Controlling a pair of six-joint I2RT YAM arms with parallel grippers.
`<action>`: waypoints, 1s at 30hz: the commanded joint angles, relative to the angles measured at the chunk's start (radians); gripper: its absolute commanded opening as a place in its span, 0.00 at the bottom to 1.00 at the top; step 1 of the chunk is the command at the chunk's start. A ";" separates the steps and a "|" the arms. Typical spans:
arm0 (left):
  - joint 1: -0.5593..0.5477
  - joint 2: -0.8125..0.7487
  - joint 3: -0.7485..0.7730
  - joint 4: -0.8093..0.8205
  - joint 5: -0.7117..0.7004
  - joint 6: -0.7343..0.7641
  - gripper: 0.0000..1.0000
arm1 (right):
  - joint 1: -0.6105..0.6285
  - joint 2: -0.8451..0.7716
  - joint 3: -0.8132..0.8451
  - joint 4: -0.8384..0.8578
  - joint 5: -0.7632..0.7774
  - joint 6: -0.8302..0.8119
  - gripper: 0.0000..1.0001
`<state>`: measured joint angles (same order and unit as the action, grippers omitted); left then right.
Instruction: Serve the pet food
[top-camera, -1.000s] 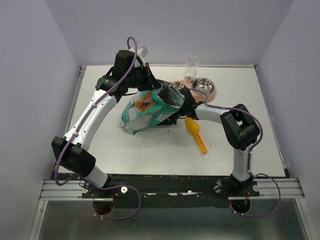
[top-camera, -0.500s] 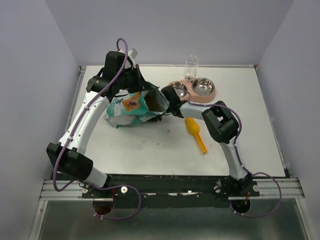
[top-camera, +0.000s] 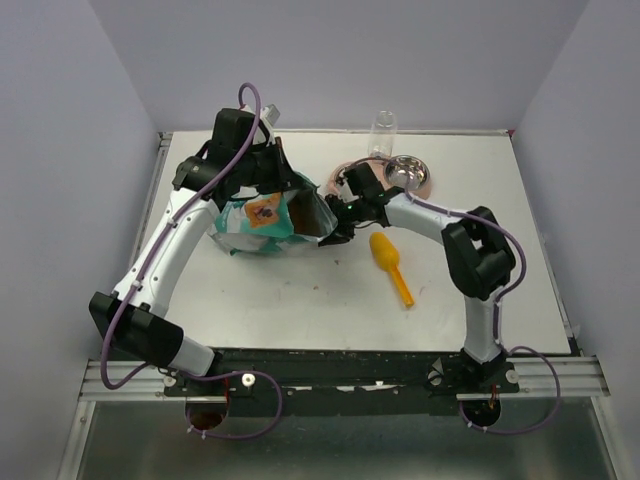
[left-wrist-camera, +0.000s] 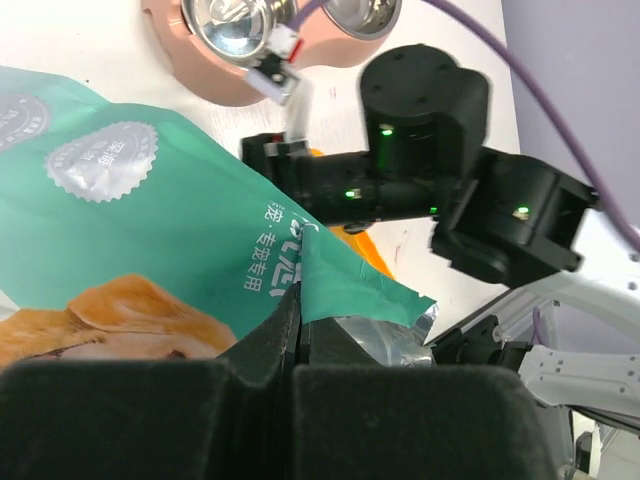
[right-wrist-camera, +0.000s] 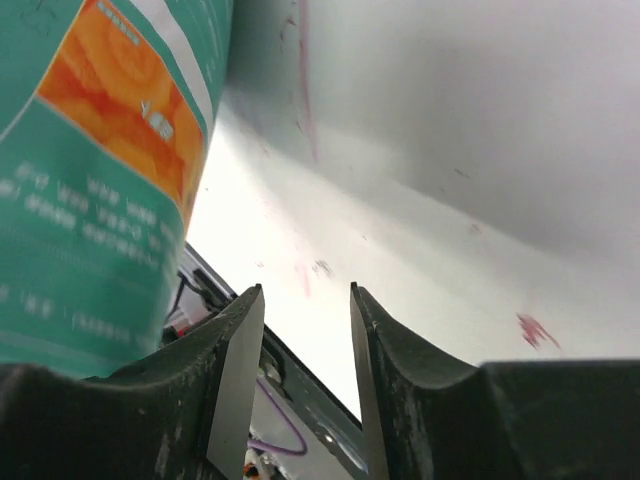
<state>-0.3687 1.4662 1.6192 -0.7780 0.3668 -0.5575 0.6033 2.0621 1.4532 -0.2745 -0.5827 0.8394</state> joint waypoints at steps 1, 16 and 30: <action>-0.007 -0.043 -0.004 -0.033 -0.072 0.027 0.00 | -0.046 -0.101 -0.057 -0.195 0.085 -0.183 0.50; -0.081 -0.032 -0.061 0.054 -0.167 0.036 0.00 | -0.139 -0.421 -0.215 -0.729 0.573 -0.477 0.79; -0.076 0.060 0.068 -0.007 -0.143 0.053 0.00 | -0.131 -0.451 -0.370 -0.595 0.604 -0.516 0.79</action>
<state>-0.4534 1.5124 1.6440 -0.7708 0.2436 -0.5217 0.4641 1.6428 1.1130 -0.9043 0.0029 0.3302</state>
